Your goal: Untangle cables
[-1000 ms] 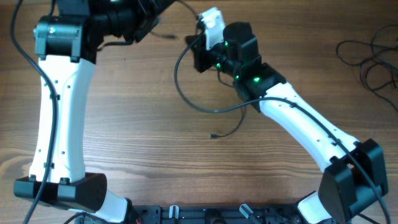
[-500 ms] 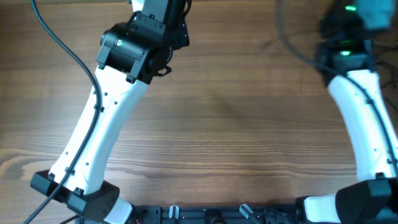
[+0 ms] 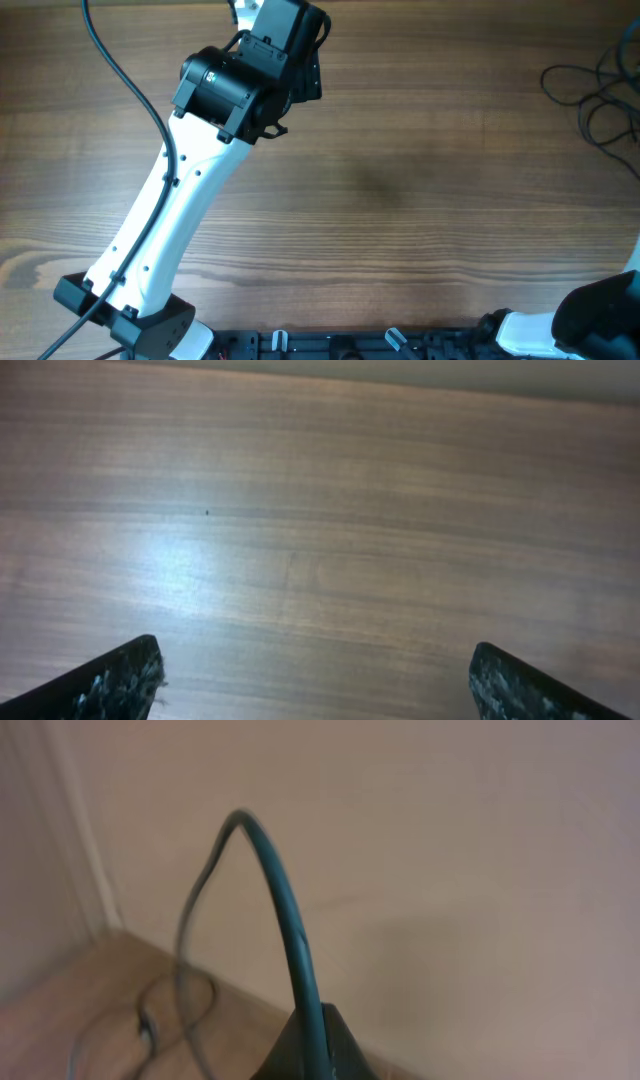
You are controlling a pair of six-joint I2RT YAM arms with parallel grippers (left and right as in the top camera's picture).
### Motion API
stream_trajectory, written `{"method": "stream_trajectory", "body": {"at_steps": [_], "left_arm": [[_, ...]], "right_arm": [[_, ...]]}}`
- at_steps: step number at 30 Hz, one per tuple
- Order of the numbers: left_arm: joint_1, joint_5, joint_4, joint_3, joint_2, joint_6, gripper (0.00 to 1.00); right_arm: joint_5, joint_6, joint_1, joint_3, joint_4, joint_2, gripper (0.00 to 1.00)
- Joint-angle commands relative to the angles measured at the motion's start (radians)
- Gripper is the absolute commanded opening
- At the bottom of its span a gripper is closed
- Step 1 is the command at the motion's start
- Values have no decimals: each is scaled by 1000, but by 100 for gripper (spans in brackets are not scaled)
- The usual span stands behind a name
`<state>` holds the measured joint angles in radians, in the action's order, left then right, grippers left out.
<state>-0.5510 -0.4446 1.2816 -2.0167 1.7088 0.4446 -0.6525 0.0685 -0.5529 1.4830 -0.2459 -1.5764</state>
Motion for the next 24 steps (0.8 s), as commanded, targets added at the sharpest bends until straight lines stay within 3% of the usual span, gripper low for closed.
{"method": "stream_trajectory", "body": {"at_steps": [1,2,4,6,8,11,16,20,24], "left_arm": [[-3,10,36,-6,-11,-19,100],[-3,10,58,-6,-11,-19,100],[-3,10,75,-6,-11,-19,100],[-3,10,82,-6,-11,-18,100],[-3,10,81,-6,-11,-18,100],[-3,10,81,-6,-11,-18,100],[-3,10,85,-5,-11,-18,100],[-3,11,84,-5,-11,-10,100],[-3,49,84,-5,-11,-10,100]], "right_arm": [[203,462,-164,-40,-115,-14,4],[384,551,-246,-58,-161,-34,4],[580,575,-310,-71,-168,-57,4],[695,601,-343,-72,-188,-73,4],[790,716,-372,-72,-246,-85,4],[803,985,-379,-72,-402,-87,4],[677,1218,-376,-86,-585,-96,4],[721,1270,-376,-173,-549,-111,4],[780,1264,-351,-308,-311,-146,4]]}}
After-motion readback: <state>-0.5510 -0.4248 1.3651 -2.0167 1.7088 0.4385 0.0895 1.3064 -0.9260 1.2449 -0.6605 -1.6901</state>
